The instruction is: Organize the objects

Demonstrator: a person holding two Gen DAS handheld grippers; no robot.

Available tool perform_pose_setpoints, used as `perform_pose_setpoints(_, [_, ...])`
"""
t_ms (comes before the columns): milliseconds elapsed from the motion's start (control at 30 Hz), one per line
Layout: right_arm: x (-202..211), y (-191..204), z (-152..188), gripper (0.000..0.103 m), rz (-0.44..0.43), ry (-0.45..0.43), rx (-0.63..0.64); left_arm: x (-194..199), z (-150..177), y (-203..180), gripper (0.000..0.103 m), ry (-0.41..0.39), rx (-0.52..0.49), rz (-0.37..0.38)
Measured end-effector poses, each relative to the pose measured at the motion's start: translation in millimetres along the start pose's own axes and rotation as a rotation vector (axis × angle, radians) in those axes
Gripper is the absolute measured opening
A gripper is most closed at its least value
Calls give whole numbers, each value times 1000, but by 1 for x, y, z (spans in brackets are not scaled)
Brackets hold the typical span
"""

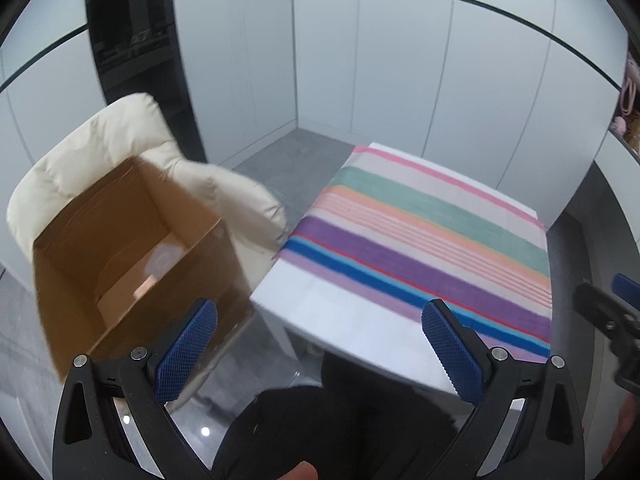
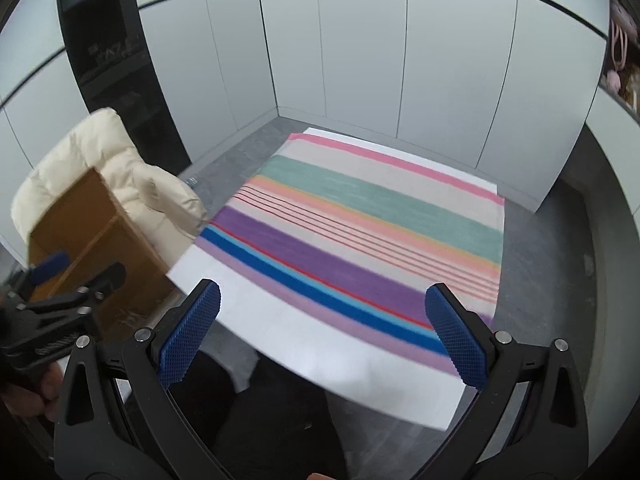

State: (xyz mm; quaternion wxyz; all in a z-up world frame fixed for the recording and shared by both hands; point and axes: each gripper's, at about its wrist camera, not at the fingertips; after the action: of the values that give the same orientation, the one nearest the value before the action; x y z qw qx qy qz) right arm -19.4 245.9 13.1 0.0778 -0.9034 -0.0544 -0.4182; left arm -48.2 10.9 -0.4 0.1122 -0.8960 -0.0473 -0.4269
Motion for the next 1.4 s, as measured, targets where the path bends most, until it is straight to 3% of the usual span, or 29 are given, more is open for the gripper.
perform_pose_setpoints(167, [14,10,18,103,6,31,24,11,17,3,103,28,-36,-38])
perform_pose_setpoints(400, [17,9,36,103,37,69,-3,29,26,4,103,8,-46,-2])
perform_pose_setpoints(867, [9,6,42,103,21,96,13,22,30,2,102,30,-39,-5])
perform_pose_setpoints(1400, [7,13,43,103,0,100,20,34,37,-6,102,-35,-75,11])
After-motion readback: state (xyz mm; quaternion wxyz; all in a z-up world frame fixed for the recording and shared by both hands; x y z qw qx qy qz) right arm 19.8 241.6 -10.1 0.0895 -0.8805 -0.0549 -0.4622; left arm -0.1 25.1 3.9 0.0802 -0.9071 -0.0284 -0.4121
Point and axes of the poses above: each gripper's, at about its wrist camera, not at the fingertips, and x roughly against the way its jaws point, y to its left, z to its underside, and after that the axes turned 15 degrees about x, right-handed
